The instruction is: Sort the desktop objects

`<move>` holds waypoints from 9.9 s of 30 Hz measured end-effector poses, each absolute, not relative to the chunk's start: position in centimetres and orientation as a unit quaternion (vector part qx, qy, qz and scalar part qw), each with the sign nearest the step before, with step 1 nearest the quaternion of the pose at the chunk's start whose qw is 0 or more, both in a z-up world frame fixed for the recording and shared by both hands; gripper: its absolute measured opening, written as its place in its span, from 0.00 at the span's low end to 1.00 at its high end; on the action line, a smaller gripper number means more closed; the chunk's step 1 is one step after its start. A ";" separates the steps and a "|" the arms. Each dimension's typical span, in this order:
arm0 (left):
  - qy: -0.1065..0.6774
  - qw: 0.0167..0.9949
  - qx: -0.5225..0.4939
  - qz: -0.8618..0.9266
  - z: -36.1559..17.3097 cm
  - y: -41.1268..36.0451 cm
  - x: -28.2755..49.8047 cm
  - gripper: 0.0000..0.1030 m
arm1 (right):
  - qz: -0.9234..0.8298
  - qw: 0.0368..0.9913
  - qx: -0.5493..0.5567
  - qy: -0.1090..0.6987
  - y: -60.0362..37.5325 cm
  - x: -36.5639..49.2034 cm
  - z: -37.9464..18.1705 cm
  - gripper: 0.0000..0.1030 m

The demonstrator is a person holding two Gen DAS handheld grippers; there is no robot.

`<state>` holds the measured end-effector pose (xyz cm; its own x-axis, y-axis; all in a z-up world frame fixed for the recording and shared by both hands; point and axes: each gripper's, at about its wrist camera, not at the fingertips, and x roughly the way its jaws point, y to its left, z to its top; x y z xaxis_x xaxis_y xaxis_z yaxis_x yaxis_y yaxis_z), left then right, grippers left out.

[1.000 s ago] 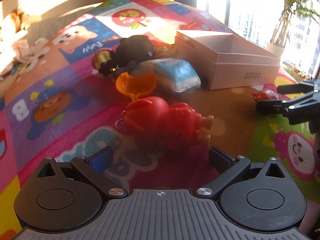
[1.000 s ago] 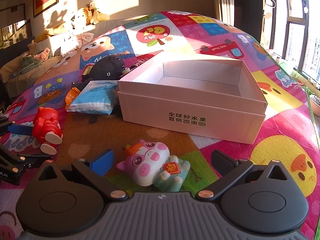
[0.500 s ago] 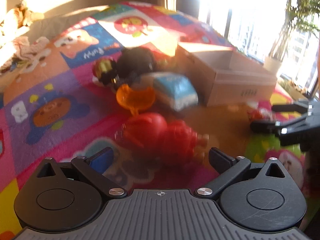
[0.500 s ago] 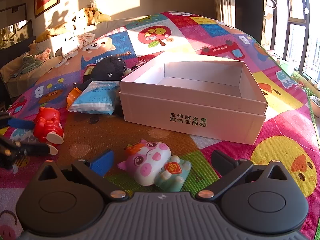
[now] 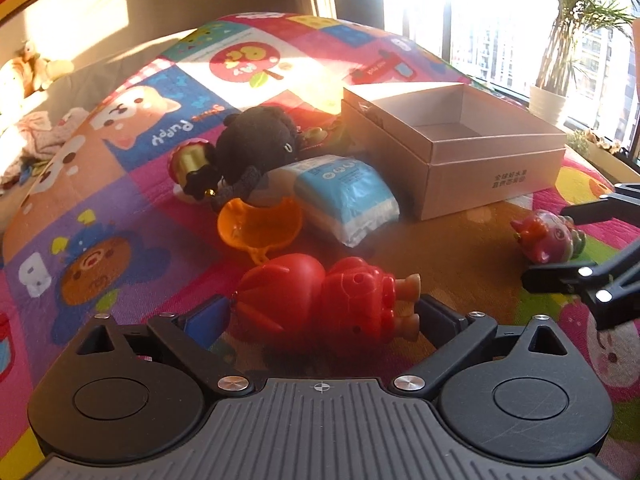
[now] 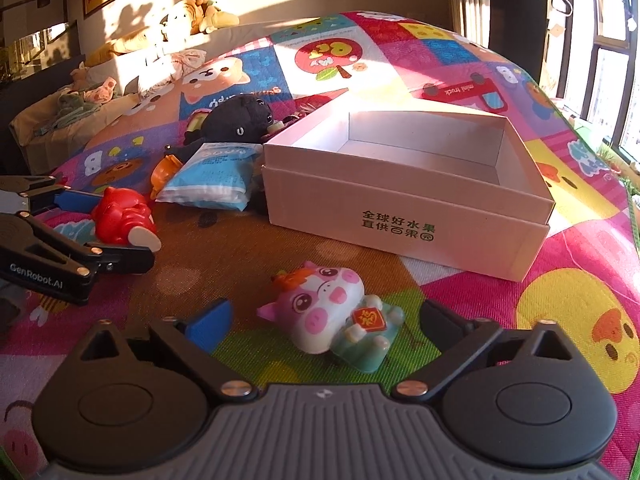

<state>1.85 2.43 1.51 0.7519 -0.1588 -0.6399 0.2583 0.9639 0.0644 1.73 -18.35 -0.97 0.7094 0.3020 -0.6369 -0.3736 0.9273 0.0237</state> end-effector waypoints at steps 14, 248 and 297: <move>0.259 0.947 0.097 -0.166 7.0 -0.6 -4.0 0.93 | 0.226 0.928 -0.135 0.265 -21.1 -3.9 6.5 0.67; 0.263 0.943 0.023 -0.202 3.6 -1.0 11.9 0.94 | 0.185 0.952 -0.039 0.240 -22.2 12.3 11.6 0.53; 0.288 0.945 0.040 -0.150 3.2 1.9 8.4 0.64 | 0.203 0.918 -0.025 0.340 -20.2 5.9 0.6 0.80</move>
<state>8.40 1.91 3.20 0.7889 -0.2599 -0.5569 0.3061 0.9519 -0.0107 5.87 -20.24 0.55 0.6864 0.3561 -0.6341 -0.3903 0.9161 0.0920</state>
